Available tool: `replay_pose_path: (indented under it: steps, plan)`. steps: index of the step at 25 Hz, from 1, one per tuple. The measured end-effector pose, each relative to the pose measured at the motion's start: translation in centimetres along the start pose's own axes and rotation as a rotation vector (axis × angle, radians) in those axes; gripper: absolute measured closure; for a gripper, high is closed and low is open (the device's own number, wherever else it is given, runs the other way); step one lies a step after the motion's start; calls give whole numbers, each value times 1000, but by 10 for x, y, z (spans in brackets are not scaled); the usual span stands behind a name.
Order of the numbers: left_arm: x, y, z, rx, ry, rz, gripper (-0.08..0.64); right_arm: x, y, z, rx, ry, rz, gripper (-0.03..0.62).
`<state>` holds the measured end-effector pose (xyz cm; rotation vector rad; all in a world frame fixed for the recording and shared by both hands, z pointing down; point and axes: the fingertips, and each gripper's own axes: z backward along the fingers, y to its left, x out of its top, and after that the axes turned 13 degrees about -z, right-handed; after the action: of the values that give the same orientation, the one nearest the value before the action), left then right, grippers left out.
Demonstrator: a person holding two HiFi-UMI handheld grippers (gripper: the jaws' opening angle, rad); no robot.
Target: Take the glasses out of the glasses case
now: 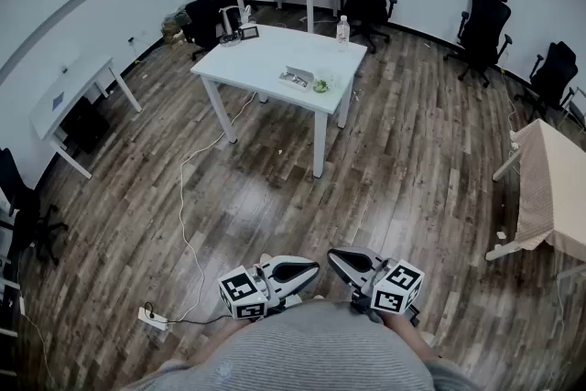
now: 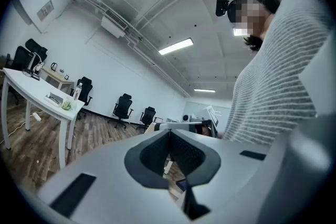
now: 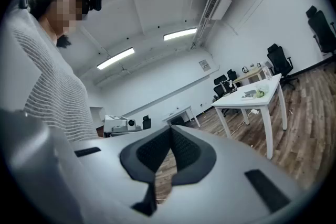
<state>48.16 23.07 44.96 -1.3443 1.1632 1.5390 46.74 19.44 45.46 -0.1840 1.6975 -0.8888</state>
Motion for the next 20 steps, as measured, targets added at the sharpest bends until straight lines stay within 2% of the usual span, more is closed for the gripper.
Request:
replay_pose_path:
  steps: [10, 15, 20]
  plan:
    - [-4, 7, -5, -21, 21, 16, 548, 1, -9, -3, -16, -7, 0, 578]
    - [-7, 10, -9, -33, 29, 15, 548, 5, -10, -4, 23, -32, -27, 575]
    - [-8, 14, -10, -37, 31, 21, 548, -4, -11, -12, 40, 22, -42, 575]
